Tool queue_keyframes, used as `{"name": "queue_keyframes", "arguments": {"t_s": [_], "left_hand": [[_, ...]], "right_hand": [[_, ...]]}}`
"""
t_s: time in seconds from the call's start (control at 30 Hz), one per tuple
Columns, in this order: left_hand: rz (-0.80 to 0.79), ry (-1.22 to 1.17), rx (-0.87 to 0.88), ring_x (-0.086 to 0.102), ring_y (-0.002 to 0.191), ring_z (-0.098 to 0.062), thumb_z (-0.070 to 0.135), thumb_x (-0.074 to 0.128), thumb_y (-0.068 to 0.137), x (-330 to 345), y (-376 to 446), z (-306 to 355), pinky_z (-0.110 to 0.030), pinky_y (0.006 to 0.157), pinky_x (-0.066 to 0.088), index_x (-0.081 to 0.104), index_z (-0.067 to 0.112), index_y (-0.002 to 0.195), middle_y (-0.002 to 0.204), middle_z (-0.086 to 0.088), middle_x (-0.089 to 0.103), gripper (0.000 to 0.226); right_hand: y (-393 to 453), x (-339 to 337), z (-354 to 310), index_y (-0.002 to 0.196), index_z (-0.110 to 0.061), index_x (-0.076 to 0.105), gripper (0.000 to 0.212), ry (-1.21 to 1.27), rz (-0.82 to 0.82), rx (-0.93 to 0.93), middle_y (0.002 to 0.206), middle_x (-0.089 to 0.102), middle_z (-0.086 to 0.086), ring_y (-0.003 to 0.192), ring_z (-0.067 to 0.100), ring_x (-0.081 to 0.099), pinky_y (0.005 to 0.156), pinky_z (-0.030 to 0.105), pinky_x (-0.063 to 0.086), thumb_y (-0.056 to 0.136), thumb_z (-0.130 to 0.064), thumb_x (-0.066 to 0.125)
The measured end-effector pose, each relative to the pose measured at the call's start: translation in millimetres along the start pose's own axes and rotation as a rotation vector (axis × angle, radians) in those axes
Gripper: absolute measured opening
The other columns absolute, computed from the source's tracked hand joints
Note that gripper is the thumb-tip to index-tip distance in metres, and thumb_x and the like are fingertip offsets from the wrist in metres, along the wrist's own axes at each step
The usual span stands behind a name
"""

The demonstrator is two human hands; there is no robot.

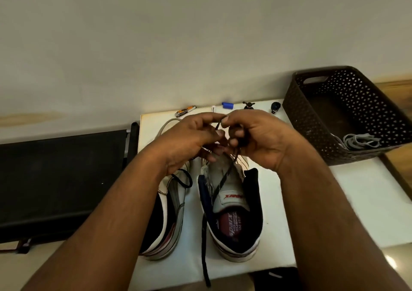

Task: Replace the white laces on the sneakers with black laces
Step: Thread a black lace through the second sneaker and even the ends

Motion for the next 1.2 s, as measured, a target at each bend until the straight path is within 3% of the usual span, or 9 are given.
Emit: {"name": "queue_keyframes", "arguments": {"t_s": [0.17, 0.27, 0.37, 0.6, 0.7, 0.8, 0.93, 1.03, 1.2], "left_hand": [[0.335, 0.283, -0.027, 0.056, 0.053, -0.013, 0.006, 0.054, 0.096, -20, 1, 0, -0.026, 0.047, 0.046, 0.068, 0.011, 0.105, 0.083, -0.004, 0.066, 0.018], [0.103, -0.05, 0.046, 0.07, 0.069, -0.024, -0.004, 0.057, 0.091, -2, -2, 14, -0.035, 0.06, 0.058, 0.055, 0.025, 0.132, 0.119, 0.0, 0.063, 0.051], [0.061, -0.139, 0.121, 0.068, 0.071, -0.024, 0.011, 0.066, 0.086, 8, -4, 26, -0.035, 0.067, 0.06, 0.068, 0.011, 0.112, 0.092, -0.008, 0.072, 0.026], [0.803, 0.441, 0.071, 0.06, 0.043, -0.013, 0.023, 0.066, 0.09, -72, -9, 8, -0.023, 0.044, 0.047, 0.07, 0.014, 0.09, 0.086, -0.004, 0.07, 0.009], [0.473, 0.094, 0.077, 0.06, 0.045, -0.015, 0.021, 0.066, 0.09, -48, -5, 12, -0.024, 0.041, 0.047, 0.059, 0.024, 0.122, 0.116, 0.003, 0.062, 0.033], [0.161, 0.011, 0.099, 0.066, 0.066, -0.023, 0.014, 0.072, 0.081, -8, -4, 20, -0.035, 0.059, 0.058, 0.067, 0.017, 0.114, 0.099, -0.011, 0.071, 0.034], [0.519, 0.161, 0.11, 0.058, 0.052, -0.012, 0.018, 0.076, 0.079, -41, -7, 15, -0.027, 0.049, 0.053, 0.073, 0.013, 0.076, 0.06, 0.0, 0.067, 0.006], [0.904, 0.626, 0.131, 0.066, 0.075, -0.021, 0.028, 0.073, 0.084, -85, -20, 16, -0.035, 0.073, 0.055, 0.075, 0.017, 0.087, 0.086, -0.002, 0.072, 0.012], [0.346, 0.203, 0.2, 0.067, 0.067, -0.022, 0.014, 0.075, 0.082, -21, -10, 27, -0.029, 0.049, 0.055, 0.056, 0.032, 0.131, 0.129, 0.01, 0.055, 0.056]], "right_hand": [[-13, -43, -20, 0.087, -0.005, 0.071, 0.009, -0.062, 0.158, -0.107, 0.049, 0.037, -0.005, 0.039, 0.006, 0.026, 0.044, 0.019, 0.033, 0.084, -0.012, 0.066], [-14, -45, -22, 0.084, -0.003, 0.072, 0.009, -0.16, 0.18, -0.147, 0.051, 0.042, -0.003, 0.039, 0.005, 0.028, 0.039, 0.017, 0.029, 0.082, -0.012, 0.069], [-10, -32, -18, 0.084, -0.001, 0.07, 0.011, -0.226, 0.129, -0.151, 0.051, 0.046, -0.001, 0.042, 0.005, 0.034, 0.04, 0.019, 0.029, 0.08, -0.012, 0.071], [-14, -57, -23, 0.077, -0.011, 0.074, 0.005, -0.313, 0.228, -0.209, 0.051, 0.05, -0.003, 0.049, 0.009, 0.039, 0.05, 0.024, 0.039, 0.076, -0.015, 0.077], [-8, -37, -21, 0.077, -0.009, 0.073, 0.007, -0.342, 0.168, -0.261, 0.052, 0.051, -0.004, 0.048, 0.006, 0.042, 0.053, 0.026, 0.039, 0.076, -0.015, 0.077], [-4, -21, -19, 0.073, -0.013, 0.073, 0.006, -0.341, 0.127, -0.3, 0.053, 0.054, -0.005, 0.052, 0.005, 0.045, 0.056, 0.028, 0.038, 0.075, -0.015, 0.078], [-7, -45, -23, 0.072, -0.015, 0.073, 0.006, -0.316, 0.199, -0.287, 0.052, 0.054, -0.005, 0.053, 0.009, 0.042, 0.051, 0.025, 0.038, 0.074, -0.017, 0.078], [-9, -60, -24, 0.067, -0.017, 0.073, 0.009, -0.329, 0.254, -0.292, 0.053, 0.055, -0.003, 0.056, 0.015, 0.042, 0.05, 0.026, 0.038, 0.074, -0.018, 0.079], [1, -21, -18, 0.071, -0.011, 0.073, 0.007, -0.381, 0.097, -0.329, 0.055, 0.056, -0.001, 0.048, 0.006, 0.045, 0.05, 0.026, 0.037, 0.074, -0.014, 0.078]]}}
Point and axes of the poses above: each hand's wrist, its own y-axis towards the middle knuckle, its own x-axis out of the palm, z = x × y, the point moved 3 cm from there along y, towards the middle knuckle
